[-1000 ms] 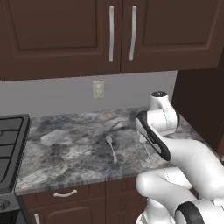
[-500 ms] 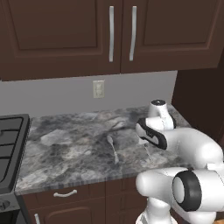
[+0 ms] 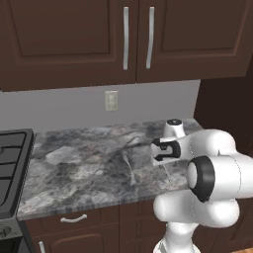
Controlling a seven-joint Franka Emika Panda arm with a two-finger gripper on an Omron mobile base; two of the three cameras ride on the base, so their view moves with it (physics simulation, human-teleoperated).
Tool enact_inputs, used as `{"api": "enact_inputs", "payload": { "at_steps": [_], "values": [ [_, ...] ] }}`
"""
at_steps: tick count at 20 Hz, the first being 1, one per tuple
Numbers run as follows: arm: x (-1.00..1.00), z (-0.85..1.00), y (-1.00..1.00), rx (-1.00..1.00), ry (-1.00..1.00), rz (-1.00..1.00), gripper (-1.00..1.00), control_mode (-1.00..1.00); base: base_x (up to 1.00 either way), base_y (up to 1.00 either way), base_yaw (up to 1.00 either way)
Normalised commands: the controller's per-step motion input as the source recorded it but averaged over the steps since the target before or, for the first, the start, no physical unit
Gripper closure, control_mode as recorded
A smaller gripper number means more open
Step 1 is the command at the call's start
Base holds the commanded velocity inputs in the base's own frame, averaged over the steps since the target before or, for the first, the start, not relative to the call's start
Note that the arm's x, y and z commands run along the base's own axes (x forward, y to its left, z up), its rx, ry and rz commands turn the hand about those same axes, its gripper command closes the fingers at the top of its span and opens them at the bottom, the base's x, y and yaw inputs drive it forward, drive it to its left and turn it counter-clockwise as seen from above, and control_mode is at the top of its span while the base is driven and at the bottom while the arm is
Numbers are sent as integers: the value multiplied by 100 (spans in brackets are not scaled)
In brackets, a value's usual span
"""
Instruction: Take the fork and place it on the left side of the plate. Then take the spoon and place it on the right side of the plate. Make sure they're directly next to the plate.
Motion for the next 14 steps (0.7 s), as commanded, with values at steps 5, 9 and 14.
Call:
{"api": "enact_inputs", "payload": {
  "at_steps": [5, 9, 14],
  "values": [
    [14, -13, 3, 2, 0, -2, -100, -100, 0, 0, 0],
    [9, -18, 10, 1, 0, -3, -100, -100, 0, 0, 0],
    [1, -36, 10, 1, 0, -2, -100, -100, 0, 0, 0]
  ]
}}
